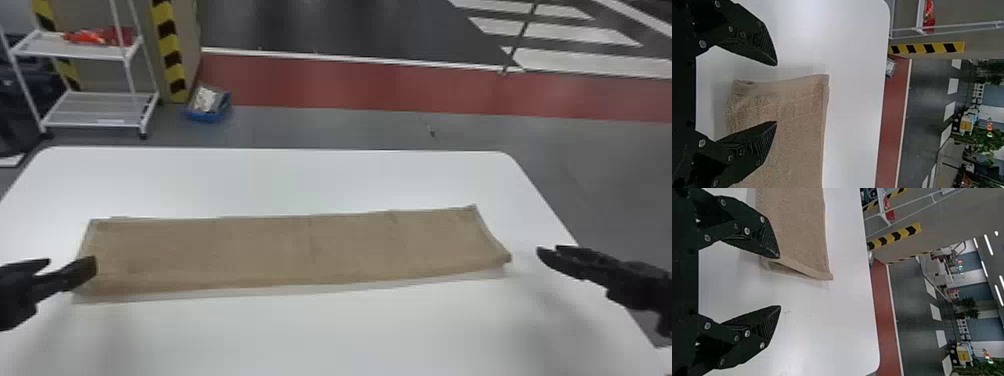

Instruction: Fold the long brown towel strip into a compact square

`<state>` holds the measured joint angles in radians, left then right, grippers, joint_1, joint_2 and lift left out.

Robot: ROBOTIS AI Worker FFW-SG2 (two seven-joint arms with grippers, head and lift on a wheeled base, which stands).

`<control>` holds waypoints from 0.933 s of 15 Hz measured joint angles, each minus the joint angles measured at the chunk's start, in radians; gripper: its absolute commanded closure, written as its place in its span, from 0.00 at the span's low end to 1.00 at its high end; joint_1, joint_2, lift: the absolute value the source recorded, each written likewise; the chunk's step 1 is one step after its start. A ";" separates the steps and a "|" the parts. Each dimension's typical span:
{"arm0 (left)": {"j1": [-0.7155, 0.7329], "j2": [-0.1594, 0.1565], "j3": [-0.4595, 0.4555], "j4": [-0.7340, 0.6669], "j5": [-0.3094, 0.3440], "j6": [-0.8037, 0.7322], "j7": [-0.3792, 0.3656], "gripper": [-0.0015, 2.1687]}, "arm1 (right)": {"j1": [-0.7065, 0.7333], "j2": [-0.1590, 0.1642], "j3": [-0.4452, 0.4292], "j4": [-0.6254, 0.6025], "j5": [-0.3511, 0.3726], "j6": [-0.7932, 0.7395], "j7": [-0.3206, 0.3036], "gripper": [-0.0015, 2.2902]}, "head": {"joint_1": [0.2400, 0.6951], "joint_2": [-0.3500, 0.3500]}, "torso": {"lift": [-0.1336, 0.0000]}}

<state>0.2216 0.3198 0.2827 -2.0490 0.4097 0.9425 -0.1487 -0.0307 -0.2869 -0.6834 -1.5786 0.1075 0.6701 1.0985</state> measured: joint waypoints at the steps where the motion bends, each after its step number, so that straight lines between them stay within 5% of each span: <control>1: 0.005 -0.001 0.005 -0.008 0.006 -0.017 0.000 0.03 | 0.000 0.013 -0.006 -0.027 -0.006 0.004 -0.017 0.07 | 1.00 0.27 | 0.07; 6: 0.032 -0.014 0.034 -0.035 0.072 -0.031 0.069 0.04 | -0.009 0.094 0.072 -0.143 -0.030 0.031 -0.079 0.06 | 1.00 0.36 | 0.07; 7: 0.033 -0.019 0.034 -0.034 0.084 -0.028 0.094 0.04 | -0.012 0.116 0.103 -0.155 -0.034 0.030 -0.098 0.13 | 1.00 0.40 | 0.07; 8: 0.033 -0.024 0.035 -0.031 0.102 -0.023 0.110 0.04 | -0.016 0.143 0.145 -0.164 -0.037 0.024 -0.118 0.31 | 1.00 0.43 | 0.07; 9: 0.033 -0.028 0.035 -0.029 0.118 -0.018 0.119 0.04 | -0.026 0.166 0.195 -0.164 -0.038 0.019 -0.130 0.66 | 1.00 0.50 | 0.07; 10: 0.033 -0.036 0.033 -0.028 0.128 -0.011 0.142 0.04 | -0.040 0.185 0.250 -0.146 -0.037 0.012 -0.133 0.82 | 1.00 0.55 | 0.07; 14: 0.049 -0.059 0.019 -0.051 0.157 0.034 0.205 0.04 | -0.077 0.216 0.434 0.009 -0.055 -0.120 -0.113 0.88 | 1.00 0.71 | 0.07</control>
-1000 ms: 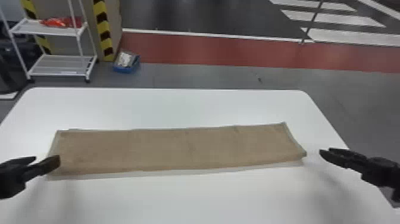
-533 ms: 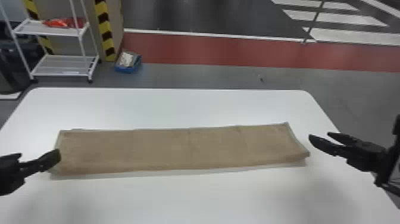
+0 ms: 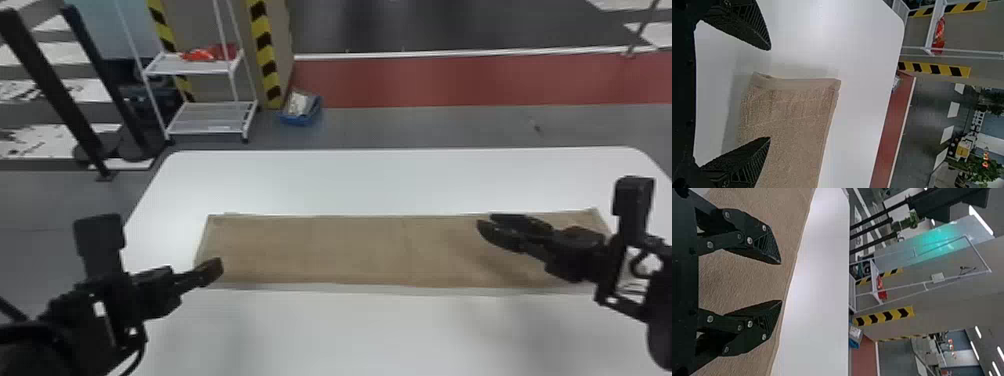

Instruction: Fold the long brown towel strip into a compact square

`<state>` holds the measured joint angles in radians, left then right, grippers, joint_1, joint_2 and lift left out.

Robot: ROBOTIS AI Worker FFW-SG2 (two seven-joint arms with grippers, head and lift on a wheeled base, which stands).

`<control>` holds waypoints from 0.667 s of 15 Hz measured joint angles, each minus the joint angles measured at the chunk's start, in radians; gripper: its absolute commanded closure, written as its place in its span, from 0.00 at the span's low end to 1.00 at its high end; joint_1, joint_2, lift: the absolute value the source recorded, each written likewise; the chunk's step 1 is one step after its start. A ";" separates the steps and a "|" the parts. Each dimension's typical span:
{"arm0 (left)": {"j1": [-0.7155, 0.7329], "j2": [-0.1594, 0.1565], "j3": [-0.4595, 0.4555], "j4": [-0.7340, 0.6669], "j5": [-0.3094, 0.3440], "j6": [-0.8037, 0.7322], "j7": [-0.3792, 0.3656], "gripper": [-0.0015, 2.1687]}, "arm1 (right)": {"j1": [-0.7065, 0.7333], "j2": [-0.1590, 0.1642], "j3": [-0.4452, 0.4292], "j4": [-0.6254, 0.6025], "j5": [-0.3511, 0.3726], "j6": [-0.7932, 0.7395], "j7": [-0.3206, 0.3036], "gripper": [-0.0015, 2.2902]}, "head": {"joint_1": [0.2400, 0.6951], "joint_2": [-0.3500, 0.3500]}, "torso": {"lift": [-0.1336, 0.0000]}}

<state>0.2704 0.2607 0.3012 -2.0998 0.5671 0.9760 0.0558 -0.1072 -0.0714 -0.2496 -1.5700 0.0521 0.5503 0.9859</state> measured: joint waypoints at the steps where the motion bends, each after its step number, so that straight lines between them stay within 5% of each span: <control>1: 0.003 -0.001 -0.003 -0.001 0.002 0.001 0.011 0.04 | -0.005 0.007 0.023 0.041 -0.020 -0.053 0.006 0.88 | 1.00 0.74 | 0.07; 10: -0.107 -0.005 -0.029 0.169 -0.004 -0.125 -0.009 0.04 | -0.023 0.028 0.117 0.194 -0.054 -0.259 0.008 0.88 | 1.00 0.84 | 0.07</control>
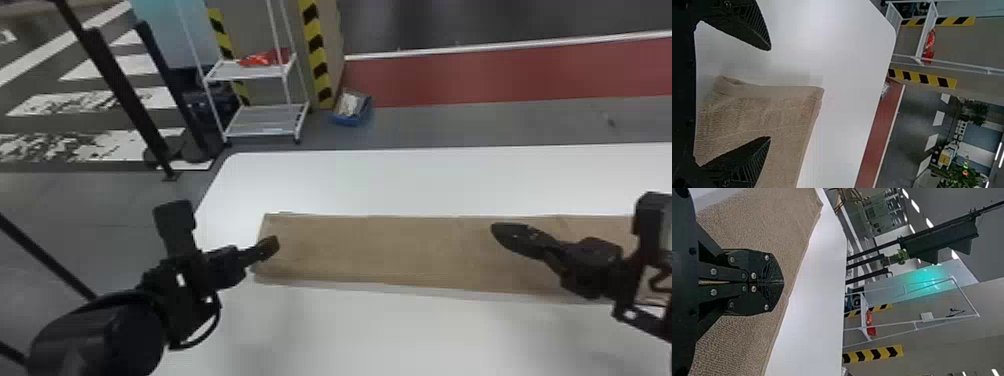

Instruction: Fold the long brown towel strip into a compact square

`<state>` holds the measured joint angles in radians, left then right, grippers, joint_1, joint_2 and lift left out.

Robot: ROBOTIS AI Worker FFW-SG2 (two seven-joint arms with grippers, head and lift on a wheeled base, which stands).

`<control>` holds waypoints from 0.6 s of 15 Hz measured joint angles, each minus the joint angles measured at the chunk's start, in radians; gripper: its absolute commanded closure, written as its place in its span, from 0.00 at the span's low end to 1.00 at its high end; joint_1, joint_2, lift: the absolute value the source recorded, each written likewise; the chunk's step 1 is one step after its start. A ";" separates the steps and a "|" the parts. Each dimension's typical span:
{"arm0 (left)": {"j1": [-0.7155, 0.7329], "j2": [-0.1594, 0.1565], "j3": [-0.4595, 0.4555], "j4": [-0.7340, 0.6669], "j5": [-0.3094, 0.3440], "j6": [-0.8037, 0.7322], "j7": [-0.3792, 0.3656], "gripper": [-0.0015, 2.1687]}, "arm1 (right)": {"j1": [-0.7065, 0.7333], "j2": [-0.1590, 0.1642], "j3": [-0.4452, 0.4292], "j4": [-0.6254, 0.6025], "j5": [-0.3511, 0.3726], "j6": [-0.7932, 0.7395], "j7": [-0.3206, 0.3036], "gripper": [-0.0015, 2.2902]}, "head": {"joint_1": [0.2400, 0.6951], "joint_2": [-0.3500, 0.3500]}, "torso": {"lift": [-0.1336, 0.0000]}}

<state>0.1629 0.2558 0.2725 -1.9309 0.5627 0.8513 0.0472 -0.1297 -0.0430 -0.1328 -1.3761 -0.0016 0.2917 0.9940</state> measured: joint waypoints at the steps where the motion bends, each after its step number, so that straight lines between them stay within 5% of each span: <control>1: -0.031 0.003 -0.007 0.035 -0.014 -0.005 -0.026 0.04 | 0.000 0.000 -0.001 0.001 0.001 -0.001 0.001 0.88 | 1.00 0.83 | 0.07; 9: -0.149 0.051 -0.087 0.167 -0.133 0.082 -0.096 0.15 | 0.010 -0.011 -0.023 0.002 -0.003 0.007 0.015 0.88 | 1.00 0.81 | 0.07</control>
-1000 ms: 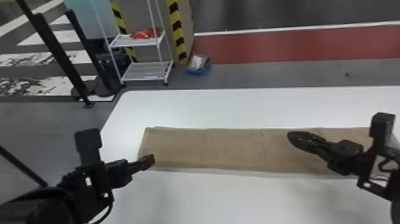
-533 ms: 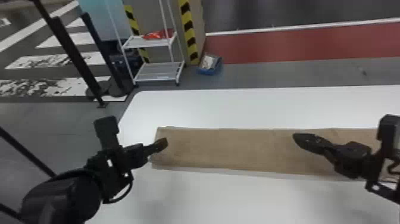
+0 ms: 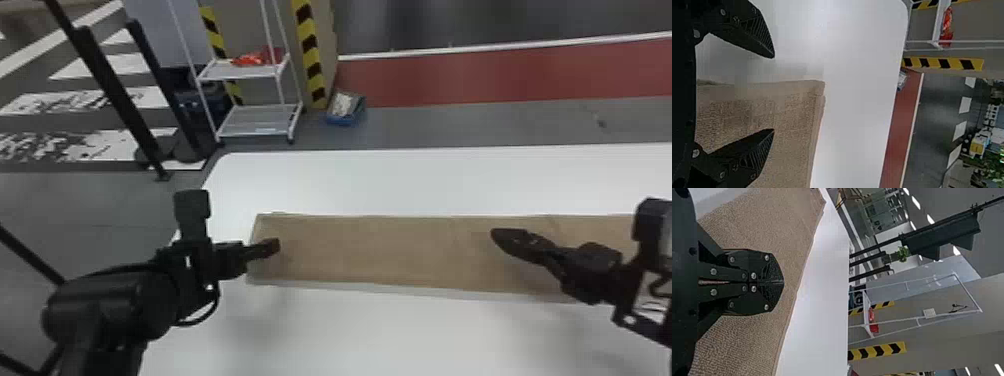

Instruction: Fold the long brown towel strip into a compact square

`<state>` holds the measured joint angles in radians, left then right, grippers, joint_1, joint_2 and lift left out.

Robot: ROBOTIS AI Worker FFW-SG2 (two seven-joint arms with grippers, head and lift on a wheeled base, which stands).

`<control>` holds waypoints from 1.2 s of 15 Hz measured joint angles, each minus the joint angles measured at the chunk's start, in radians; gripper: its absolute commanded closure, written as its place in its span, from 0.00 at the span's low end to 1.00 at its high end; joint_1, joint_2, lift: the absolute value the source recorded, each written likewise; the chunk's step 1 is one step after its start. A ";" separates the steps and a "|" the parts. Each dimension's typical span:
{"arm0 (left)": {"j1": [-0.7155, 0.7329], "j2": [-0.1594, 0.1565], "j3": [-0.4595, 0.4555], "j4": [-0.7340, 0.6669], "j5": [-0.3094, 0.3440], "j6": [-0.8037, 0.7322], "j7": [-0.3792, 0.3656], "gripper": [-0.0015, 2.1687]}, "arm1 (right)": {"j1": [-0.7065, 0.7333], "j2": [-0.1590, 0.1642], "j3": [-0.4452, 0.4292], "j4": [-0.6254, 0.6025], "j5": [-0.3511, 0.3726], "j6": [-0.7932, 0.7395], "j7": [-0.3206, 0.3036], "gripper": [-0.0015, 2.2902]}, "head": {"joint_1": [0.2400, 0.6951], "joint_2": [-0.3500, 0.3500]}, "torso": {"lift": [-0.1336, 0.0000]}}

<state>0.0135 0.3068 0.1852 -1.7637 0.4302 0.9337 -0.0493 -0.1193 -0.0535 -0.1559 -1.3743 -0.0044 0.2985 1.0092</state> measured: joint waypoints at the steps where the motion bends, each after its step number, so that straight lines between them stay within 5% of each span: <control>1: -0.002 0.002 -0.001 -0.004 -0.010 0.037 -0.007 0.19 | -0.003 0.000 0.000 0.000 0.000 -0.001 0.000 0.88 | 1.00 0.81 | 0.07; 4: -0.011 0.008 -0.002 -0.010 -0.028 0.105 -0.021 0.37 | -0.006 -0.001 0.002 0.002 0.000 -0.002 0.000 0.88 | 1.00 0.81 | 0.07; 6: -0.015 0.009 -0.005 -0.016 -0.036 0.118 -0.022 0.65 | -0.006 -0.002 -0.002 0.004 0.000 -0.002 0.000 0.88 | 1.00 0.81 | 0.07; 10: -0.003 -0.002 -0.006 -0.093 -0.022 0.160 -0.010 0.75 | -0.001 -0.003 -0.015 0.006 0.000 -0.003 0.002 0.88 | 1.00 0.78 | 0.07; 14: 0.017 -0.018 -0.003 -0.227 0.007 0.170 0.010 0.75 | -0.004 -0.003 -0.013 0.026 -0.001 -0.016 0.002 0.88 | 1.00 0.75 | 0.07; 18: 0.006 -0.073 -0.017 -0.330 0.051 0.225 0.032 0.75 | -0.009 0.002 -0.009 0.052 -0.002 -0.031 0.000 0.88 | 1.00 0.69 | 0.07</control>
<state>0.0194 0.2334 0.1685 -2.0933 0.4817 1.1586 -0.0168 -0.1286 -0.0514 -0.1650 -1.3219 -0.0061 0.2679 1.0094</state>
